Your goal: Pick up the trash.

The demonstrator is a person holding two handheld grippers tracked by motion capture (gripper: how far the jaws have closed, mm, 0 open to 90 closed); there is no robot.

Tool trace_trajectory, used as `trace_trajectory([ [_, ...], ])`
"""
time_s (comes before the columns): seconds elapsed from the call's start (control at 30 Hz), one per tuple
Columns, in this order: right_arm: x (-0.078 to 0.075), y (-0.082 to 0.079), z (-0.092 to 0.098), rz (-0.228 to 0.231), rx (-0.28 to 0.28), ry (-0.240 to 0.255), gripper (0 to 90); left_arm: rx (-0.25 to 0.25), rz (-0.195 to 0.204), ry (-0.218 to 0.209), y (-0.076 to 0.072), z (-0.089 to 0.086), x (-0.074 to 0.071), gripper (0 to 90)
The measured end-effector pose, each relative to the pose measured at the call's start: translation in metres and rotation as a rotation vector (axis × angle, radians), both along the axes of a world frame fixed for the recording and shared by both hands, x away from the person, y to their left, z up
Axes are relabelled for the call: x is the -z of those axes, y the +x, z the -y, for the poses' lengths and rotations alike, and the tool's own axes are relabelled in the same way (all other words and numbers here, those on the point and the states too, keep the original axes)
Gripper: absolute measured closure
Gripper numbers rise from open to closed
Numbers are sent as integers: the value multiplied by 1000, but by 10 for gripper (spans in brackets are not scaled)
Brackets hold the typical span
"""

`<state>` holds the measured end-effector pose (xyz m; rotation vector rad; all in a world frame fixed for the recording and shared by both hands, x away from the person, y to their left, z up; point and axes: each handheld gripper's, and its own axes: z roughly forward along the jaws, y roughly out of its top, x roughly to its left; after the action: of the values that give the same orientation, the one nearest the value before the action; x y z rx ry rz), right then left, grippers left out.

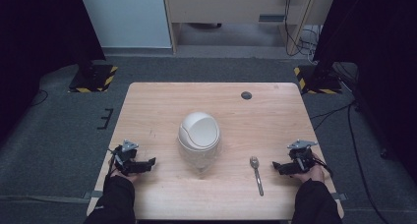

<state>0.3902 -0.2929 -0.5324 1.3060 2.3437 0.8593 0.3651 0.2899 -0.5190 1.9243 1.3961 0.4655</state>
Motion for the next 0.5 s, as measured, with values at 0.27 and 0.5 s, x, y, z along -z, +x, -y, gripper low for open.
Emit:
trace_trajectory([
  [0.27,-1,0,0,-10,10,-6,13,-53,148,-95,-10,-2,-29,138],
  [0.5,-1,-1,1,-8,27,-8,7,-58,232,-183,-16,5,-50,134],
])
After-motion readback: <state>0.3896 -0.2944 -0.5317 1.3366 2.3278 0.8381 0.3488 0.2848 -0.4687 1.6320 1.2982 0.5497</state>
